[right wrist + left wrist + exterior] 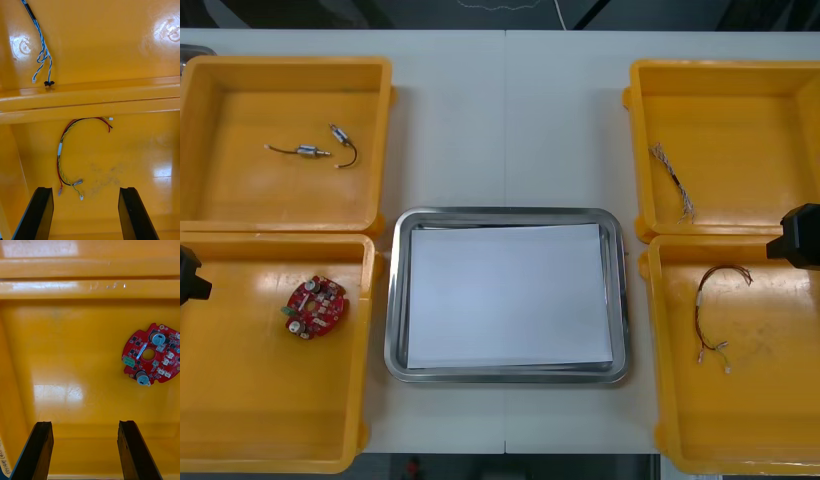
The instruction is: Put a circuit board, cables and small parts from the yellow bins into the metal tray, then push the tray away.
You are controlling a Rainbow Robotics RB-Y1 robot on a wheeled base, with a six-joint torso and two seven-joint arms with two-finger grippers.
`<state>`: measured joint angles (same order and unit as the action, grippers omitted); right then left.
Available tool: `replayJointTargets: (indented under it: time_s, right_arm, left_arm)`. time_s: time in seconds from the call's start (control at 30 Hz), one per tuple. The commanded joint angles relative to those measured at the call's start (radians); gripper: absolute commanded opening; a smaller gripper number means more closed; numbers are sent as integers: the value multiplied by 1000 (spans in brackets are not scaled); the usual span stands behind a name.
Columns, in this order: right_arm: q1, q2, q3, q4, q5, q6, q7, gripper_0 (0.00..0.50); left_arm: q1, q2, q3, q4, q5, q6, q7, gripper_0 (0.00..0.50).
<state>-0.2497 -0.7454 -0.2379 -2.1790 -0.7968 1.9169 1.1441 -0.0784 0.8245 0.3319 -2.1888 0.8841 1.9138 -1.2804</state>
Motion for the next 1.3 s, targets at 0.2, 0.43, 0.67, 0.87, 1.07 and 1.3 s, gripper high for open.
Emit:
replayJointTargets:
  time_s: [0.2,0.43,0.67,0.87,1.07,1.3]
  right_arm:
    - [12,-38,-27,-7,-7,3,-9,500]
    - [12,-38,-27,-7,-7,3,-9,500]
    - [12,-38,-27,-7,-7,3,-9,500]
    - [21,-25,-23,-2,-7,3,-9,500]
    - [32,-9,-29,-7,-22,3,-10,500]
    - [66,37,-29,-7,13,3,-14,500]
  left_arm:
    - [14,1,7,-11,19,5,-86,500]
    - [14,2,7,-12,27,2,-92,500]
    - [16,1,7,-11,26,-18,-96,500]
    - [25,1,-39,-9,13,-79,-97,500]
    - [46,1,-102,-11,4,-153,-97,500]
    - [80,1,-166,-9,-7,-225,-92,500]
